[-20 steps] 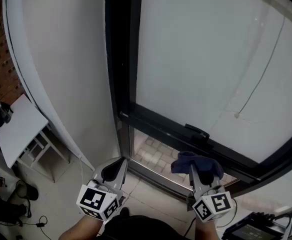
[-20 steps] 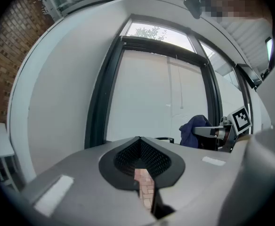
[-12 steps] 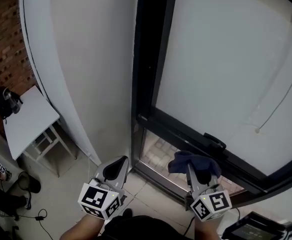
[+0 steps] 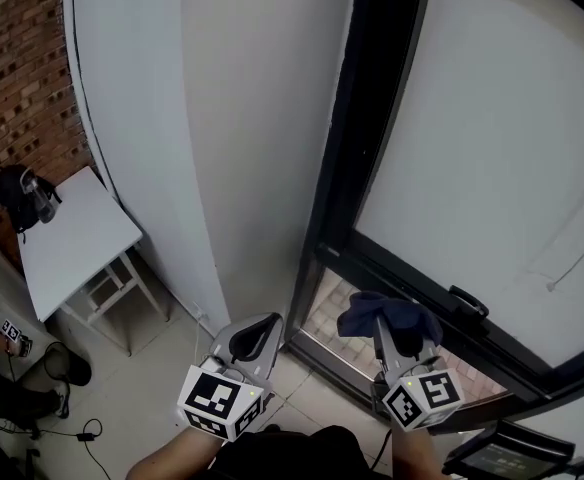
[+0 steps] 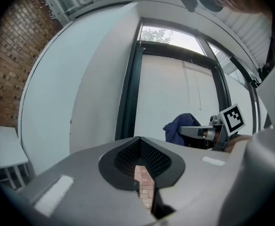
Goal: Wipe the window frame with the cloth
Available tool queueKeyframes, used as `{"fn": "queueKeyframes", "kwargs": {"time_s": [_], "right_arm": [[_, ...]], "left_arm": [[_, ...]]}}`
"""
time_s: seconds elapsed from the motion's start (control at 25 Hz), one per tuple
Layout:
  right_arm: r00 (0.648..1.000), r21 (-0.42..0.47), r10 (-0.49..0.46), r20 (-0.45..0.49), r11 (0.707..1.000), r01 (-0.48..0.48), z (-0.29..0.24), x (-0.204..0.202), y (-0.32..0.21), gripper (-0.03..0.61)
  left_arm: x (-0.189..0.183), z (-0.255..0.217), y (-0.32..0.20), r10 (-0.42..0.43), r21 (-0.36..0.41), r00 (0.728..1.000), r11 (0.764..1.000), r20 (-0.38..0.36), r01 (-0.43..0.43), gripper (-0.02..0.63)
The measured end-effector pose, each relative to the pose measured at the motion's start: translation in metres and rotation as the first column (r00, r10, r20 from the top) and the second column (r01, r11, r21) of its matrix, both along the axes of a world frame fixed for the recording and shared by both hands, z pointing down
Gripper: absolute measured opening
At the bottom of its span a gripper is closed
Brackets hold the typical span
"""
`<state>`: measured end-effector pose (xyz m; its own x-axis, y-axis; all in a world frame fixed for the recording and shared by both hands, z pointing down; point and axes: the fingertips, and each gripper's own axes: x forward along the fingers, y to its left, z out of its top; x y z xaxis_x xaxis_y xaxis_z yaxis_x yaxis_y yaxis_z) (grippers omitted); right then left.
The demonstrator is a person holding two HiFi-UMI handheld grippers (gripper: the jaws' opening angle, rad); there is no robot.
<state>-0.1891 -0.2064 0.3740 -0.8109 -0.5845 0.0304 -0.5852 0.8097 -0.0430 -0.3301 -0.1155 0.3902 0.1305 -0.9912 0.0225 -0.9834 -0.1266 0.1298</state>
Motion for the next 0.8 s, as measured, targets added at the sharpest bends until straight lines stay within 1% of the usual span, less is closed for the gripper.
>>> {"fn": "queueKeyframes", "kwargs": {"time_s": [0.12,0.24,0.44,0.56,0.64,0.8], "right_arm": [[1.0,-0.001,-0.022,-0.011,1.0,0.022,0.001,-0.024,-0.005,0.064],[0.998,0.002,-0.053,-0.031,0.999,0.053,0.004,-0.044,-0.014,0.064],[0.997,-0.011,-0.075,-0.031,0.997,0.075,0.015,-0.068,-0.046,0.065],[0.996,-0.034,-0.087,-0.035,0.996,0.086,0.028,-0.08,-0.067,0.064],[0.994,-0.042,-0.102,-0.046,0.994,0.101,0.036,-0.089,-0.08,0.065],[0.989,-0.053,-0.129,-0.073,0.991,0.126,0.053,-0.106,-0.107,0.066]], "left_arm": [[-0.005,0.002,-0.008,0.013,-0.006,1.0,1.0,-0.002,-0.013,-0.006],[-0.011,0.003,-0.017,0.009,-0.005,1.0,1.0,-0.011,-0.009,-0.006],[-0.021,0.008,-0.039,-0.025,-0.029,1.0,0.999,0.01,0.025,-0.006],[-0.02,0.012,-0.052,-0.03,-0.042,0.999,0.999,0.028,0.031,-0.006],[-0.02,0.015,-0.063,-0.038,-0.052,0.999,0.998,0.031,0.04,-0.006],[-0.028,0.024,-0.088,-0.081,-0.082,0.996,0.993,0.026,0.083,-0.006]]}}
